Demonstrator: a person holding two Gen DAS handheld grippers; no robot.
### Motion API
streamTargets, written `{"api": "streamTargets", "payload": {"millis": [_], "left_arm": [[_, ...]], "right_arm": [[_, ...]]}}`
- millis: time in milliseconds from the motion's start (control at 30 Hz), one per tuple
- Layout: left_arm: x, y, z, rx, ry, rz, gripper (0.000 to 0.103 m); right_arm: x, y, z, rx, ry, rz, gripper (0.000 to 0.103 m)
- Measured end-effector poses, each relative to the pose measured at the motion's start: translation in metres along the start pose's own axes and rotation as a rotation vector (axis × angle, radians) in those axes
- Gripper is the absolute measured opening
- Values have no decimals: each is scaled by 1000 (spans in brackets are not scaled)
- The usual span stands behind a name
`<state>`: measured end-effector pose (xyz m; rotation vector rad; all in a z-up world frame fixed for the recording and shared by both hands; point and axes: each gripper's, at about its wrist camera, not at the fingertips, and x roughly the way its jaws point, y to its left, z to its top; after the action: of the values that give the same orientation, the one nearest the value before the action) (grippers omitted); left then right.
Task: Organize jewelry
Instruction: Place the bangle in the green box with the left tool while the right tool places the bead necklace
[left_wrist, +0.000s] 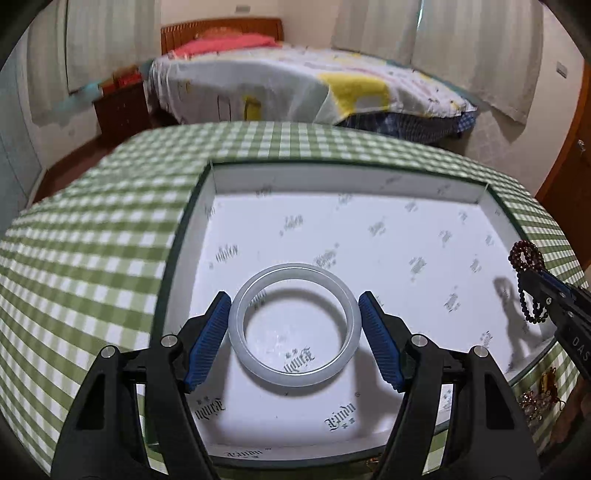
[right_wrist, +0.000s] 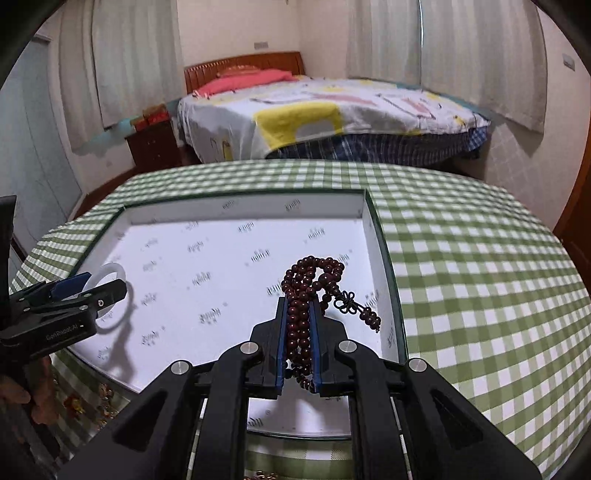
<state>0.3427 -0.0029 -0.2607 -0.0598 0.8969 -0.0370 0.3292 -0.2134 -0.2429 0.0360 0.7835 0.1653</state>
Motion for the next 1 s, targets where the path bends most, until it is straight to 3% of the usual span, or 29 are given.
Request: {"api": "streamTargets", "payload": {"millis": [200,267,300,367,400,667,1000], "left_arm": [[5,-3,-5,34,15,19,69],[4,-4,-6,40,12,25,70],[4,-5,-6,47,9,27,70],[4,-6,-6,45,4,23,71],[3,-6,-6,47,3,24,71],[-5,-5,-3,32,-21,1,81],[-71,-5,-23,13,-160,6,82]], "right_arm": [[9,-5,-5,24,50,5,14],[9,-6,-9,25,53,10,19],[8,-5,-9,18,49,11,22],[6,-3,-10,7,45,0,48],[6,-4,-10,10,41,0,50],[-7,-9,-7,40,-6,11,50],[-67,9,-22,48,-119,13,50]]}}
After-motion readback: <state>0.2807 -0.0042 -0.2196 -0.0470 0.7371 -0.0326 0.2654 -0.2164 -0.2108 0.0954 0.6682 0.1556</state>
